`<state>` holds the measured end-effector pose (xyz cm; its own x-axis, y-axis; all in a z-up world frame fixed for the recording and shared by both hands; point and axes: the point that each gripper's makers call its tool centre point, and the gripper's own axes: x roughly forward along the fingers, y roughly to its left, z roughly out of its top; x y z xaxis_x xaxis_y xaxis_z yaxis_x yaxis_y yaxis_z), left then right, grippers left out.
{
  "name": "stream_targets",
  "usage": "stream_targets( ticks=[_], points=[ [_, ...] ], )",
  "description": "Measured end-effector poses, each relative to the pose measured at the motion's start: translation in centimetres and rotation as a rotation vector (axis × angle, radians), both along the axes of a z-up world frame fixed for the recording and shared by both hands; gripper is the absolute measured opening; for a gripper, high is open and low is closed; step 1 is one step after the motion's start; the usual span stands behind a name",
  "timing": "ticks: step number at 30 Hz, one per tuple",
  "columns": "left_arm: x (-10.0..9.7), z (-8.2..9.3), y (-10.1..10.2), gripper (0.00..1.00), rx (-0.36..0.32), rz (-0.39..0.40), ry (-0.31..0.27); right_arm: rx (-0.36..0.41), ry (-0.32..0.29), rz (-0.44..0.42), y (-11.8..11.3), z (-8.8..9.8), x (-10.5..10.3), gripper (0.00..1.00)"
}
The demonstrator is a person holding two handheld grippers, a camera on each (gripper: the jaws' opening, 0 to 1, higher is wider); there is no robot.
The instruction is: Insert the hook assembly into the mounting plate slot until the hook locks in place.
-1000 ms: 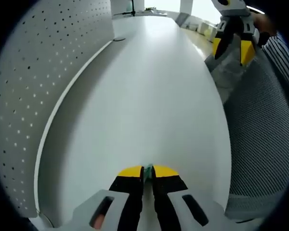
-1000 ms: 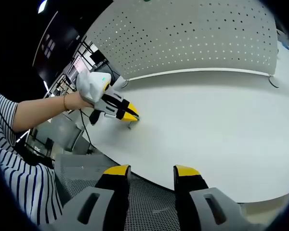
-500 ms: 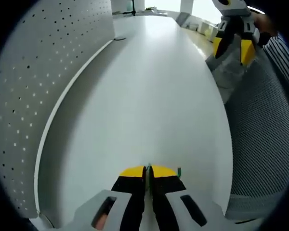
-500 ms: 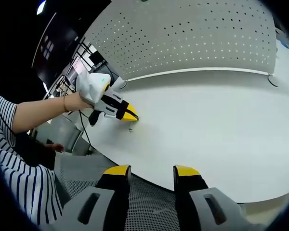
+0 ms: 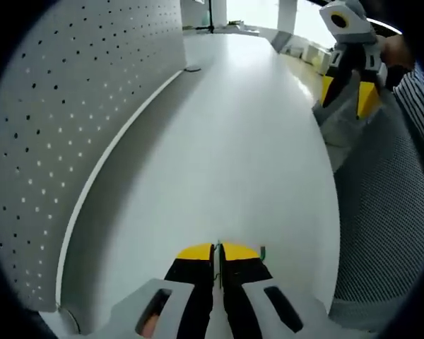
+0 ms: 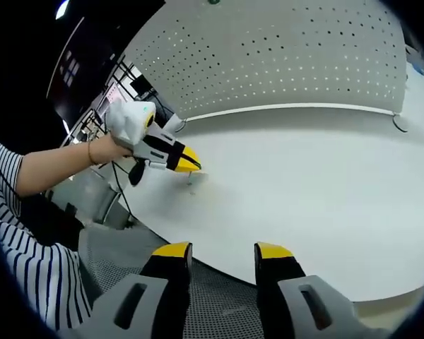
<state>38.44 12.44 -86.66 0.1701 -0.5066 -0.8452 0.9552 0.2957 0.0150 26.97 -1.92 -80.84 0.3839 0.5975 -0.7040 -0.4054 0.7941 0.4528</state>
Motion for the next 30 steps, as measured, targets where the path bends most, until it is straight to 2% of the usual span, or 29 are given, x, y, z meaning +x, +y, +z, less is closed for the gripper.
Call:
stream_targets(
  ticks=[13, 20, 21, 22, 30],
  points=[
    [0.8, 3.2, -0.6, 0.02, -0.051, 0.07, -0.036, 0.001, -0.024, 0.015, 0.5, 0.7, 0.4, 0.32],
    [0.8, 5.1, -1.0, 0.02, -0.102, 0.136, -0.042, 0.008, -0.037, 0.021, 0.8, 1.0, 0.5, 0.32],
    [0.9, 5.4, -1.0, 0.02, -0.111, 0.147, -0.045, 0.009, -0.039, 0.022, 0.9, 1.1, 0.5, 0.32],
    [0.6, 6.7, -1.5, 0.02, -0.157, 0.185, -0.045, 0.013, -0.044, 0.026, 1.1, 1.2, 0.5, 0.32],
    [-0.3, 9.3, -2.3, 0.02, -0.23, 0.25, -0.047, 0.021, -0.06, 0.032, 1.5, 1.6, 0.5, 0.32]
  ],
)
